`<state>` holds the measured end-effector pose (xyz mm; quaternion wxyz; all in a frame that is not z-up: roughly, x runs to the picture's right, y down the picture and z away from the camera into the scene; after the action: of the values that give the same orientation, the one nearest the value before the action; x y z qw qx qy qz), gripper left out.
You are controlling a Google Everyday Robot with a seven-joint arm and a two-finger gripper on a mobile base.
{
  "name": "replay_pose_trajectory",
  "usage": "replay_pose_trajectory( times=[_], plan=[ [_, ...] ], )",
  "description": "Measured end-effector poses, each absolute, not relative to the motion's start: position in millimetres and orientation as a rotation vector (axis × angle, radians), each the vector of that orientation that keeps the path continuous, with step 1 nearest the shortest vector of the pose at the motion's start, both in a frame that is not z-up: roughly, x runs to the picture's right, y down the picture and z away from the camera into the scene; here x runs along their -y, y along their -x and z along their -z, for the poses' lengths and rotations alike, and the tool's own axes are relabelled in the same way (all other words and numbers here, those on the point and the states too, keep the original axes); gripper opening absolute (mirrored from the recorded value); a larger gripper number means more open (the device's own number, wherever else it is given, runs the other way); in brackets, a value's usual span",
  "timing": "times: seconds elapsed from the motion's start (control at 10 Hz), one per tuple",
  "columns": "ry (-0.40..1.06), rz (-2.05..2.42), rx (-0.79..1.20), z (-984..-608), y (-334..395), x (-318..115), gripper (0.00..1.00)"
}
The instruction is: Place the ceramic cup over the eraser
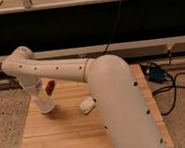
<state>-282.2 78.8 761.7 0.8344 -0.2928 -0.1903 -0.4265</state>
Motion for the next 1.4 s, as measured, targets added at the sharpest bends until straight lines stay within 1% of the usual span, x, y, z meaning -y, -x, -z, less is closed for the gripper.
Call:
replay_pose_trajectory(
  times=[0.2, 0.3, 0.5, 0.6, 0.7, 0.9, 1.0, 1.1, 1.2, 1.3, 1.4],
  plan=[
    [0.642, 0.904, 0.408, -771, 281, -92, 0.0],
    [0.649, 0.903, 0.407, -777, 281, -99, 0.05],
    [0.648, 0.902, 0.404, -787, 280, -107, 0.22],
    [0.645, 0.899, 0.405, -793, 279, -111, 0.34],
    [0.648, 0.896, 0.408, -797, 279, -115, 0.42],
    [0.644, 0.888, 0.42, -804, 277, -119, 0.64],
    [0.631, 0.883, 0.444, -804, 277, -121, 0.73],
    [0.623, 0.88, 0.448, -803, 273, -120, 0.77],
    [0.617, 0.874, 0.435, -799, 266, -112, 0.78],
    [0.621, 0.872, 0.427, -790, 262, -103, 0.71],
    [0.62, 0.865, 0.426, -782, 257, -95, 0.61]
  ],
)
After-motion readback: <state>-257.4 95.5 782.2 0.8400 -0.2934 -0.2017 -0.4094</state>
